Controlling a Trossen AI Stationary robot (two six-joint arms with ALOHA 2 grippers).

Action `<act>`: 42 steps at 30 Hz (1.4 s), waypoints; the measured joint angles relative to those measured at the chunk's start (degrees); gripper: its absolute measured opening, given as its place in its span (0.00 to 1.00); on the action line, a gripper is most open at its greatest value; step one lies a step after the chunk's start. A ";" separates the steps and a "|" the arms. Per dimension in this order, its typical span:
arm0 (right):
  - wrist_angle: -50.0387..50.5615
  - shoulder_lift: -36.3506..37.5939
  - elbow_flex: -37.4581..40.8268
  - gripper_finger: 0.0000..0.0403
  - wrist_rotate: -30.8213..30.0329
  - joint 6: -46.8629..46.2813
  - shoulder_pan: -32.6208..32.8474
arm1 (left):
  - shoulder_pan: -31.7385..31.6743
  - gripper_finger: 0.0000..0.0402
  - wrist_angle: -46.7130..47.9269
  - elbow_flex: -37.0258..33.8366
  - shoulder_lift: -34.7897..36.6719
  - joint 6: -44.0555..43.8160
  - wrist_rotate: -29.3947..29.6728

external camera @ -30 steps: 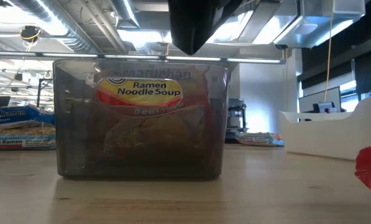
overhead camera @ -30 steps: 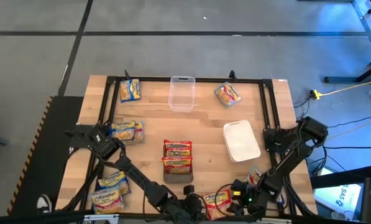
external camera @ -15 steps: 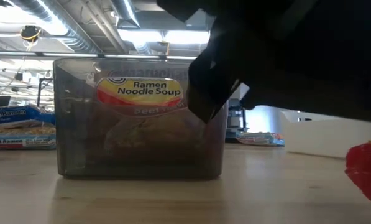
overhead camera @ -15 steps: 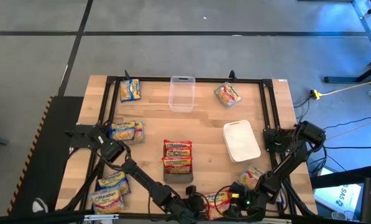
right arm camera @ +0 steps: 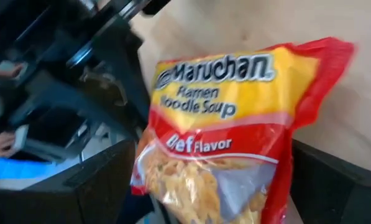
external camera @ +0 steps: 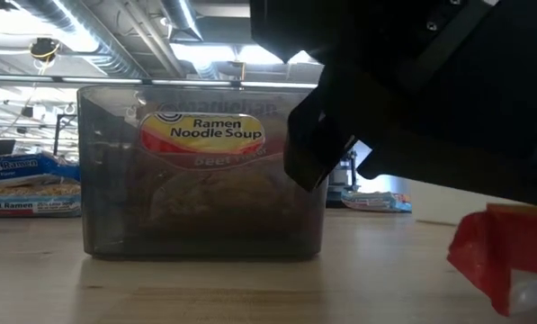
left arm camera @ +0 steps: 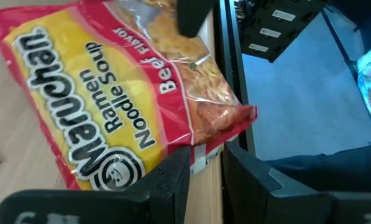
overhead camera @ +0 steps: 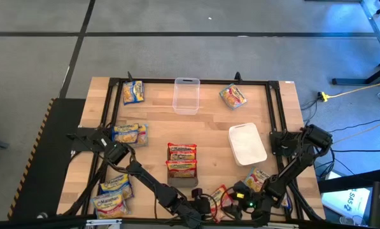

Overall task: Sort Maruchan noodles
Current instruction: Put the red noodle pack into the gray bin

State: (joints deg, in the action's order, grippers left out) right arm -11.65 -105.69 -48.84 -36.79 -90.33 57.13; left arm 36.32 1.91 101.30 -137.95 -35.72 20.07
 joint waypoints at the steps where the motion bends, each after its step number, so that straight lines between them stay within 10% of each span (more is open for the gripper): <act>1: -1.01 -0.20 0.00 0.89 0.59 0.99 -0.27 | 0.02 0.22 0.00 0.00 0.00 0.02 0.20; 12: -11.01 -4.85 -0.04 0.84 4.94 6.12 -1.65 | 0.06 0.22 -1.91 -0.09 -0.07 0.86 1.36; 29: -13.28 -4.90 -1.60 0.25 6.14 21.88 -1.65 | 1.43 0.22 5.22 -0.28 6.98 -0.42 -3.78; 42: -6.22 -5.14 -8.60 0.25 2.33 35.54 1.66 | 0.86 0.27 7.03 -0.13 14.69 -6.15 -7.44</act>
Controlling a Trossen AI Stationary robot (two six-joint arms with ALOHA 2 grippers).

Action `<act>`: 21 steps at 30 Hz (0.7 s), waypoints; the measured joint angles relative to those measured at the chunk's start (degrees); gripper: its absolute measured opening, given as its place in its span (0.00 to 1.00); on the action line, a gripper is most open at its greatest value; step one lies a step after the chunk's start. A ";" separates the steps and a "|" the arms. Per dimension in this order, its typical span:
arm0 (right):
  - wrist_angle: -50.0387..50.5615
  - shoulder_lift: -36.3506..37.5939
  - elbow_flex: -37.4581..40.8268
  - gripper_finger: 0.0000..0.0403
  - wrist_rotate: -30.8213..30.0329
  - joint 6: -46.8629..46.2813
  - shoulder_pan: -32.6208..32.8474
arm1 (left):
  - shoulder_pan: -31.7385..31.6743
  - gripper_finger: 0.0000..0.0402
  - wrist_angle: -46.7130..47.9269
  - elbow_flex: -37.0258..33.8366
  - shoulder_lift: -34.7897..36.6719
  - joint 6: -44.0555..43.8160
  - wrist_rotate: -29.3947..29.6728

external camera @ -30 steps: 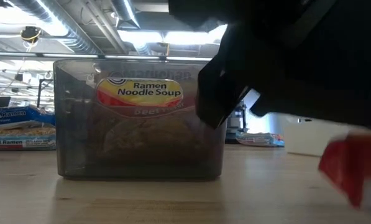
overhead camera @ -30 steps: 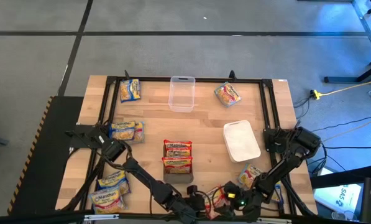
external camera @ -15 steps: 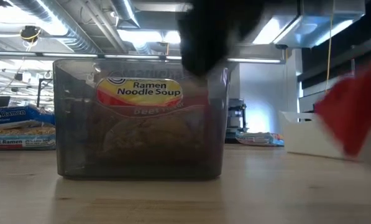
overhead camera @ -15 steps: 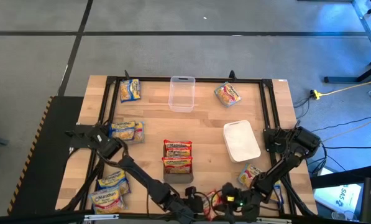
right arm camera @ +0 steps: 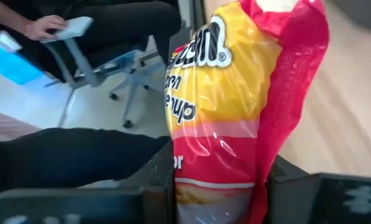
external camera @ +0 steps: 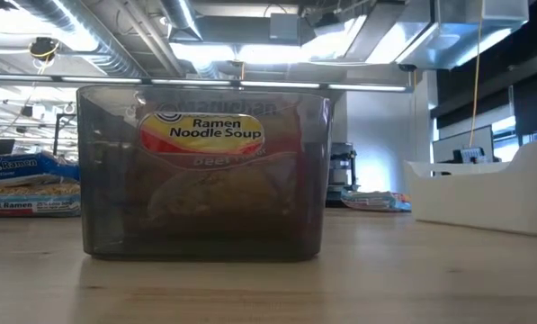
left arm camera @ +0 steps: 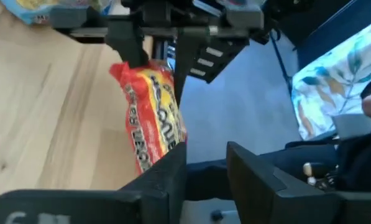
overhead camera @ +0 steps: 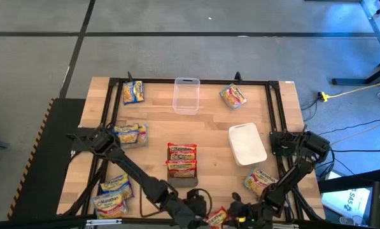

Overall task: Sort Maruchan noodles
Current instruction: Put the red noodle pack into the gray bin

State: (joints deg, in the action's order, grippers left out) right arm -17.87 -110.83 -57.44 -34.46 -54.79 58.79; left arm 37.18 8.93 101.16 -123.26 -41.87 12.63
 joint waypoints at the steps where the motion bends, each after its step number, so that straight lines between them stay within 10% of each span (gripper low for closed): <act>1: 1.50 0.00 -0.84 0.24 -0.81 0.37 0.15 | -0.29 0.29 -0.38 0.00 0.09 -0.02 -0.06; 11: 13.70 0.00 -7.33 0.25 -5.41 2.20 1.69 | -2.90 0.55 -2.23 0.02 -1.09 -4.28 -4.79; 21: 15.06 0.00 -11.46 0.26 -8.07 7.07 1.06 | -2.50 0.57 -3.38 0.09 -0.99 -2.58 -4.13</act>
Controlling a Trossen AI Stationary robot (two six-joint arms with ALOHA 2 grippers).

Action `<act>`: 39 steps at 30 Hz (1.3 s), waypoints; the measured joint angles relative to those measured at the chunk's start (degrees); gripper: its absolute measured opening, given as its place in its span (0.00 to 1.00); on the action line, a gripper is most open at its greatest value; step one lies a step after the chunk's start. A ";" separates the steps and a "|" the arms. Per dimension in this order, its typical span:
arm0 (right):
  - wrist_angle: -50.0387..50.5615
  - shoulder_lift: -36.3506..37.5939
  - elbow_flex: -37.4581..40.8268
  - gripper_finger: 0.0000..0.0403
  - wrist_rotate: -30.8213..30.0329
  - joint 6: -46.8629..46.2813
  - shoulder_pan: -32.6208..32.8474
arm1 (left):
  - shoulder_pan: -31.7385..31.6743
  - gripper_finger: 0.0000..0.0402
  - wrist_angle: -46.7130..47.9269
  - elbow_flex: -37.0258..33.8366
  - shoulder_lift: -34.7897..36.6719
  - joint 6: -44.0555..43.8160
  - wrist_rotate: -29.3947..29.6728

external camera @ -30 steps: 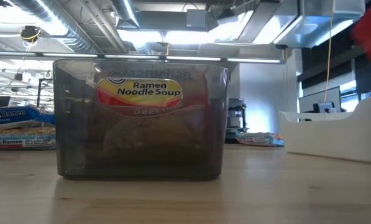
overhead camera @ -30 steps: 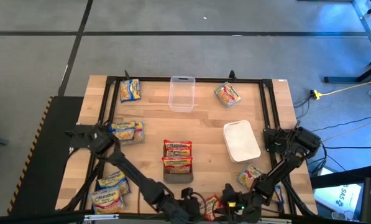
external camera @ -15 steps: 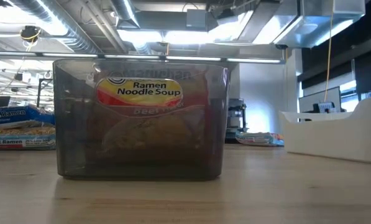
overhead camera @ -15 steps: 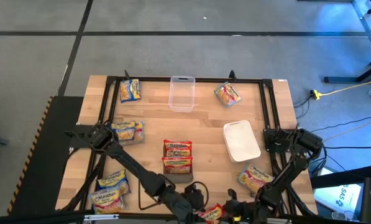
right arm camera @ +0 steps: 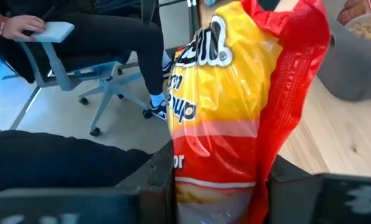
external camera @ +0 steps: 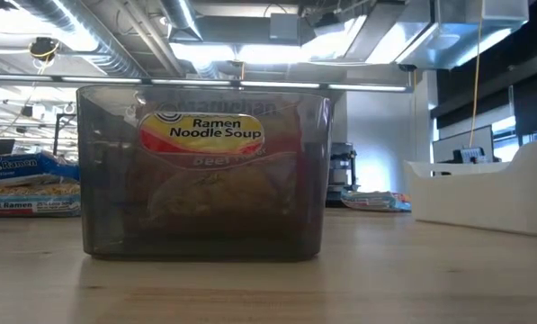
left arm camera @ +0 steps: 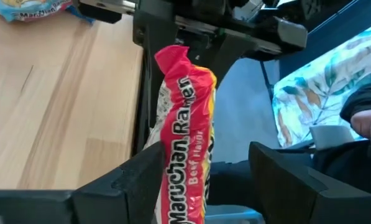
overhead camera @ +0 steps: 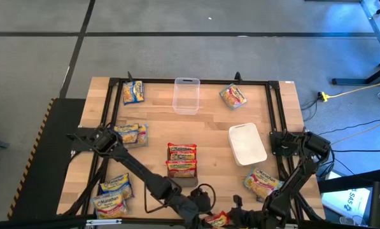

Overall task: Sort Maruchan noodles
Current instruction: Put the red noodle pack into the gray bin

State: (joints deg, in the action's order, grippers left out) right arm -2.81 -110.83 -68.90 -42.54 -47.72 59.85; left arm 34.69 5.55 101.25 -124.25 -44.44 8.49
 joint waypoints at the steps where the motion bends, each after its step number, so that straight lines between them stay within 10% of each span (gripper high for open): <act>1: 0.61 0.00 -0.49 0.26 0.22 0.07 -0.35 | 0.05 0.57 0.03 0.00 -0.02 0.04 0.34; 27: 4.37 0.02 -6.76 0.26 -1.30 1.41 -3.03 | -0.15 0.55 1.50 -0.04 -0.03 -0.18 -2.77; 39: 2.02 0.04 -6.76 0.31 -1.76 5.29 -4.07 | -0.12 0.27 2.00 -0.04 -0.08 0.33 -4.19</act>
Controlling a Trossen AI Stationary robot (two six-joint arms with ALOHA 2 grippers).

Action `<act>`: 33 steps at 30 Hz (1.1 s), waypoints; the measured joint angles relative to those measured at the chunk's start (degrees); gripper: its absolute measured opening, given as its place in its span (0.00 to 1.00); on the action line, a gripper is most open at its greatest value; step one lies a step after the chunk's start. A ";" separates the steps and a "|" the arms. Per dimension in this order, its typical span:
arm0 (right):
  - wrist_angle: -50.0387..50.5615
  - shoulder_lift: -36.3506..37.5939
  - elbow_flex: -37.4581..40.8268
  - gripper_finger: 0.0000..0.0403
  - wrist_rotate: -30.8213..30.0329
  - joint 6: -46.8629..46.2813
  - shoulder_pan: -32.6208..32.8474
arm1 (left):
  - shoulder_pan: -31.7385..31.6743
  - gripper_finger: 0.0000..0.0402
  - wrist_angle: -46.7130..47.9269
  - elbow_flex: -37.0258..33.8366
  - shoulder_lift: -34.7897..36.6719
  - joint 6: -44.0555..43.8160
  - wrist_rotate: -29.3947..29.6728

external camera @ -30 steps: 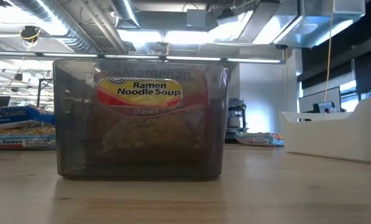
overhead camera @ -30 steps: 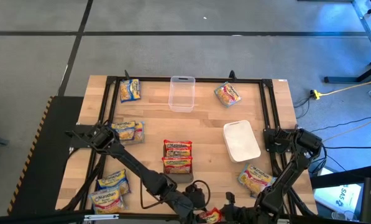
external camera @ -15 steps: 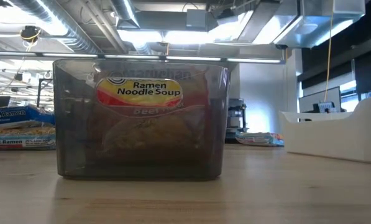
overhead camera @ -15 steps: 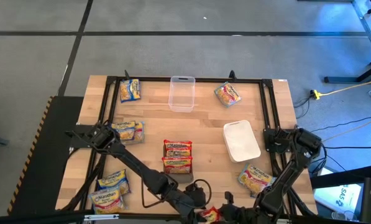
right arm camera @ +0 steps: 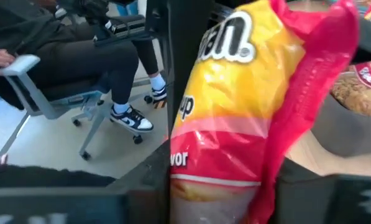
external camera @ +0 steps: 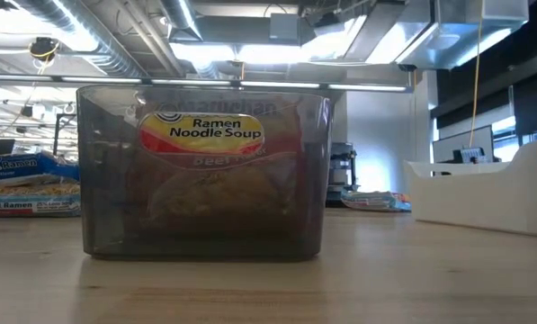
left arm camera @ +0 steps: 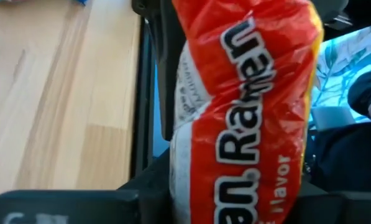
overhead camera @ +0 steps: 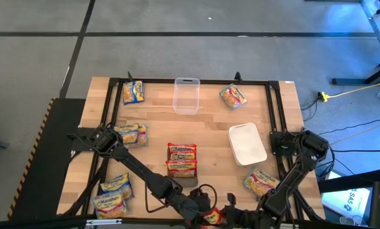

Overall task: Sort Maruchan noodles
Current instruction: Put the red noodle pack into the gray bin

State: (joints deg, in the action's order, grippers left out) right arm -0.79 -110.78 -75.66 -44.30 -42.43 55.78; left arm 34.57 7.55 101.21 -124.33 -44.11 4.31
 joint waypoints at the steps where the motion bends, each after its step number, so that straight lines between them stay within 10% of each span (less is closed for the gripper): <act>1: 0.06 0.00 0.00 0.34 0.75 0.62 -0.26 | 0.02 0.27 0.09 0.00 0.00 -0.38 -0.23; 13: 12.11 6.34 0.00 0.72 6.85 -0.85 2.76 | 0.32 0.27 10.34 -0.07 4.20 -0.27 0.20; 33: 20.03 8.46 9.19 0.72 0.97 -24.69 7.20 | -4.24 0.28 49.14 0.00 15.93 7.78 12.43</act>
State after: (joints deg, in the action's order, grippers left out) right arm 19.23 -102.32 -66.46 -43.33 -67.13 62.98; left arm 30.33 56.70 101.21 -108.41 -36.33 16.74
